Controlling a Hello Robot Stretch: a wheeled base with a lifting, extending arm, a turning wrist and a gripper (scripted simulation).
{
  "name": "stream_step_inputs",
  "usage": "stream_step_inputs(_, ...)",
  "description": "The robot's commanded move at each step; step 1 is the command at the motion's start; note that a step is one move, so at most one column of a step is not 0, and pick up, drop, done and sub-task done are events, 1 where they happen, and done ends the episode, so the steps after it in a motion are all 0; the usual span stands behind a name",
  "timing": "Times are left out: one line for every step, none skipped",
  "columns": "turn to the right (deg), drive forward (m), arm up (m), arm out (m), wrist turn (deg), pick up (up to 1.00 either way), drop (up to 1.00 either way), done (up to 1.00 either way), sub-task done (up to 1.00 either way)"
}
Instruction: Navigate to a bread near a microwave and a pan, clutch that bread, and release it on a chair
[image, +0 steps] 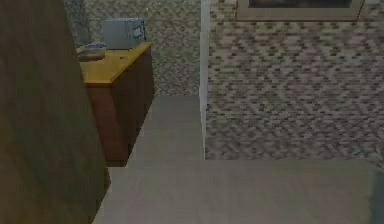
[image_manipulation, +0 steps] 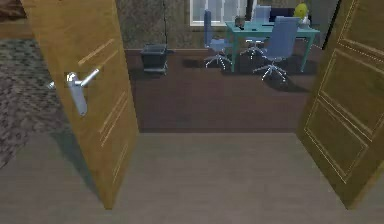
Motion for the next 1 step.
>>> stream_step_inputs(-9.0, 0.0, 0.0, 0.0, 0.0, 0.0, 0.0, 0.0, 0.0)
